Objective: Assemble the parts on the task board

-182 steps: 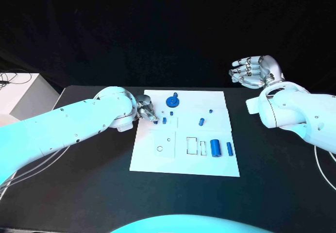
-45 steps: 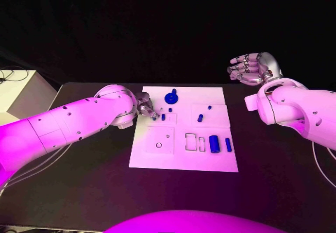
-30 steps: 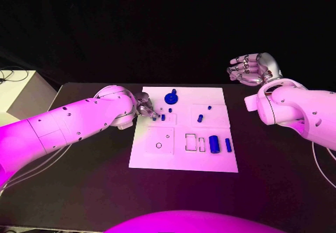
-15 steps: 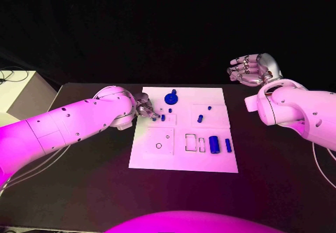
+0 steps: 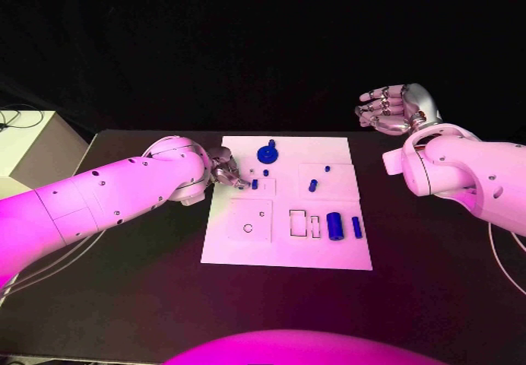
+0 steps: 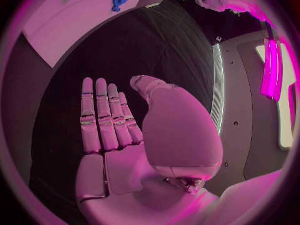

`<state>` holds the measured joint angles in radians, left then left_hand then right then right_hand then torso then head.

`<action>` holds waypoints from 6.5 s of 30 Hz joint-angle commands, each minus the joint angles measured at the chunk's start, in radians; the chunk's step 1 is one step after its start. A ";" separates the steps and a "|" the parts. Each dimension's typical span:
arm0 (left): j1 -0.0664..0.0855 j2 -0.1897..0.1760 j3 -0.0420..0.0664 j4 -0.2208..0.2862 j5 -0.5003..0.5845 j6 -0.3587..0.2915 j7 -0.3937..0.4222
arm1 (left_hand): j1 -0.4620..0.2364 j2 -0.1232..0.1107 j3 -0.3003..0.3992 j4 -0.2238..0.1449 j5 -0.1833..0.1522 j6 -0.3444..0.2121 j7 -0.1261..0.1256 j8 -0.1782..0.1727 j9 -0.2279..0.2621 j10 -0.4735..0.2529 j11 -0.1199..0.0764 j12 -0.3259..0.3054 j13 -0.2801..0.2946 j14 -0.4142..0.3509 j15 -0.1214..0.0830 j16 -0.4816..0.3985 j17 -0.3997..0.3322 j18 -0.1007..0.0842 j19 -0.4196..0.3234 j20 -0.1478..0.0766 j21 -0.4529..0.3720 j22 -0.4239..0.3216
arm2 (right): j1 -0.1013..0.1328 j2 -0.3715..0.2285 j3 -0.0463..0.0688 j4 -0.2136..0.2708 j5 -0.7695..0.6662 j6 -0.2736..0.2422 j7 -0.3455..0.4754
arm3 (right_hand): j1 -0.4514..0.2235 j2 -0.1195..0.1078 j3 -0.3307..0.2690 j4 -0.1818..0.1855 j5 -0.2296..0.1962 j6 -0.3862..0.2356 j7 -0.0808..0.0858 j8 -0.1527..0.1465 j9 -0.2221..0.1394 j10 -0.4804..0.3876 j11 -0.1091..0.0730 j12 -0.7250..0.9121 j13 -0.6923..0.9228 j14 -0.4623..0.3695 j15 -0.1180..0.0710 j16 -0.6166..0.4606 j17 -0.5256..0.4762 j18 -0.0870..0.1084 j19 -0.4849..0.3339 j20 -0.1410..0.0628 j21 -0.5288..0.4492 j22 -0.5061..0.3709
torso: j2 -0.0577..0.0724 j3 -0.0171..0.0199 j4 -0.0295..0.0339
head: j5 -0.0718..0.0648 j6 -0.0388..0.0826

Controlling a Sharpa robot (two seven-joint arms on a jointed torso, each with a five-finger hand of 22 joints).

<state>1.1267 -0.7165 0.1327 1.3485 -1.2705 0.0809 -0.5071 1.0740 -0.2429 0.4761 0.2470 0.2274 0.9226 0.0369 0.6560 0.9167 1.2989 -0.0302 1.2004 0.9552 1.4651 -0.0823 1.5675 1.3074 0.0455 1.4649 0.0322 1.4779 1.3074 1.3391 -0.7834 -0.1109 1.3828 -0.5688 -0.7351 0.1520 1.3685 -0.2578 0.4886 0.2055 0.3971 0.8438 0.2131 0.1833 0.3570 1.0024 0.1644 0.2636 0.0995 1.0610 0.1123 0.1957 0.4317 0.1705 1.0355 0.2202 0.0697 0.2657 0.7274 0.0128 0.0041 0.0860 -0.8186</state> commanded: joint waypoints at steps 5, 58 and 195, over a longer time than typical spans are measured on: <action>-0.008 -0.006 -0.004 0.007 -0.007 0.041 -0.005 | 0.013 -0.006 -0.035 0.020 -0.001 -0.014 0.006 0.009 0.005 -0.012 0.004 -0.003 -0.007 0.106 0.001 0.003 0.263 -0.001 -0.009 -0.004 -0.007 0.085 | -0.001 0.000 0.000 0.001 -0.004 0.015 0.005 | -0.011 -0.004 -0.003 -0.002 0.004 -0.007 0.027 -0.006 -0.002 0.000 0.008 -0.007 -0.004 -0.001 0.007 -0.009 -0.003 0.012 -0.001 0.005 -0.005 -0.005 | 0.000 0.0001 0.0002 | 0.000 -0.001; -0.030 -0.074 0.122 0.109 0.081 -0.182 0.321 | 0.430 0.007 0.003 -0.004 0.009 -0.239 0.143 -0.135 -0.342 -0.491 0.147 -0.481 -0.625 -0.480 0.133 -0.700 -0.615 0.136 -0.523 0.113 -0.762 -0.710 | -0.011 0.003 0.000 -0.009 0.000 0.023 0.007 | -0.009 0.004 -0.003 -0.017 0.009 0.003 0.029 -0.010 -0.002 -0.010 0.013 -0.010 -0.032 -0.021 0.017 -0.047 -0.033 0.012 -0.031 0.016 -0.006 -0.053 | -0.001 -0.0015 0.0009 | -0.006 0.028; -0.023 0.112 0.023 -0.081 -0.333 -0.213 0.395 | 0.382 0.008 0.175 -0.182 -0.004 0.042 0.112 -0.333 -0.575 -0.231 0.115 -0.798 -0.838 -0.074 0.094 -0.162 -0.280 0.042 -0.137 0.079 -0.138 -0.070 | -0.013 0.011 0.000 -0.002 0.006 0.033 0.012 | -0.012 0.005 -0.002 -0.020 0.010 0.006 0.030 -0.012 -0.002 -0.011 0.014 -0.015 -0.035 -0.019 0.018 -0.054 -0.043 0.013 -0.032 0.018 -0.004 -0.064 | 0.000 -0.0020 0.0007 | -0.022 0.037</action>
<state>1.1036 -0.6018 0.1550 1.2601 -1.6198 -0.1374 -0.1185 1.4654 -0.2371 0.6485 0.0673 0.2268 0.9563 0.1502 0.3273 0.3403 1.0619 0.0857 0.4062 0.1158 1.3865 0.0109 1.4000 1.0283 0.0993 1.3186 0.1110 1.3339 1.2360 1.3265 -0.7721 -0.1112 1.3805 -0.5589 -0.7160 0.1514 1.3608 -0.2580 0.4873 0.1905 0.4008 0.8417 0.2151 0.1757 0.3552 0.9916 0.1751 0.2519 0.0653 1.0466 0.1266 0.1453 0.3905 0.1704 1.0122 0.2362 0.0660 0.2029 0.7271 0.0110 0.0042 0.0625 -0.7812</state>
